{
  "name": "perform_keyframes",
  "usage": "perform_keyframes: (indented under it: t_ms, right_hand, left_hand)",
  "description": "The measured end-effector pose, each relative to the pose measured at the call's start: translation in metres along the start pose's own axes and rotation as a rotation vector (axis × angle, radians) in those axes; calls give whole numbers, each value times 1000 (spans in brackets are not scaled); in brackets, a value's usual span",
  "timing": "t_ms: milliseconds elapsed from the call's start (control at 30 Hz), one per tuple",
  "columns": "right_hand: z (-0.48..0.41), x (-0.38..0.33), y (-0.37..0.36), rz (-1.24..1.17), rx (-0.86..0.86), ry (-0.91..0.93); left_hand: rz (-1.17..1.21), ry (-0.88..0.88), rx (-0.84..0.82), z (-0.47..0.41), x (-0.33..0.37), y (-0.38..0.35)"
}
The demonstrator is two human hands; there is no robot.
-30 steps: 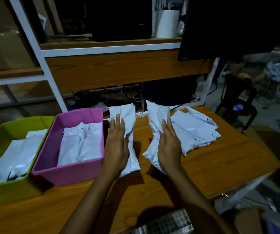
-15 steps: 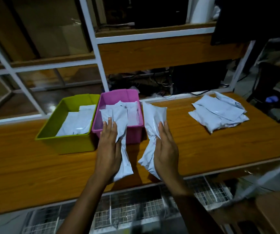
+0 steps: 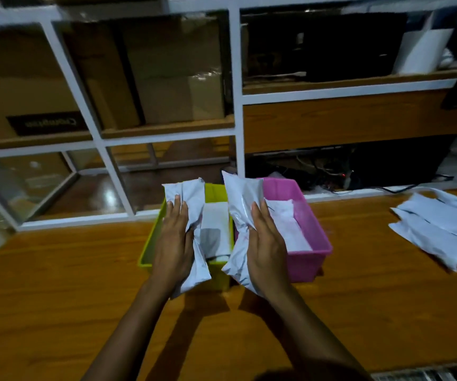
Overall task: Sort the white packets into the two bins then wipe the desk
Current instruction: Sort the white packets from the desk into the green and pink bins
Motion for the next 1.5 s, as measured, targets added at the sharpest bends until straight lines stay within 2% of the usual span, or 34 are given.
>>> perform_keyframes:
  t_ms: [100, 233, 333, 400, 467, 567, 700, 800, 967, 1100, 1267, 1433, 1500]
  right_hand:
    - [-22, -7, -54, 101, -40, 26]
    - [-48, 1, -130, 274, -172, -33]
    - [-65, 21, -179, 417, -295, -76]
    - [-71, 39, -203, 506, -361, -106]
    - [-68, 61, -222, 611, -452, -133]
    - [-54, 94, -243, 780, -629, -116]
    - [-49, 120, -259, 859, -738, -87]
    - [-58, 121, -261, 834, -762, -71]
    - [-67, 116, -255, 748, -753, 41]
    - [-46, 130, -261, 814, -808, 33]
    - [-46, 136, -267, 829, -844, 35]
    - [-53, 123, -262, 782, -867, -30]
    - [-62, 109, -254, 751, -830, -37]
  left_hand:
    - [-67, -28, -75, -31, -48, -8]
    - [-143, 27, -289, -62, -105, -43]
    - [-226, 46, -440, -89, -122, -74]
    - [-353, 25, -554, -99, -135, -100]
    - [-460, -29, -595, -90, -160, -130]
    - [-553, 95, -773, -61, -196, -158]
    - [-469, 233, -895, -62, -206, -170]
    - [-444, 234, -1004, -74, -211, -170]
    - [-467, 58, -1078, -83, -182, -146]
    - [-580, 98, -1189, -60, -195, -158]
    - [-529, 139, -1162, -56, -199, -162]
    - [-544, 75, -1163, -62, -196, -159]
    - [-507, 51, -1115, -74, -183, -147]
Point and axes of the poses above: each hand's wrist, its own z-axis away from the middle knuckle, its own y-axis out of the back of the hand, x = y × z, the point moved 7 cm from there along -z, towards the middle knuckle, and after that the axes turned 7 degrees about x, right-handed, at the moved point
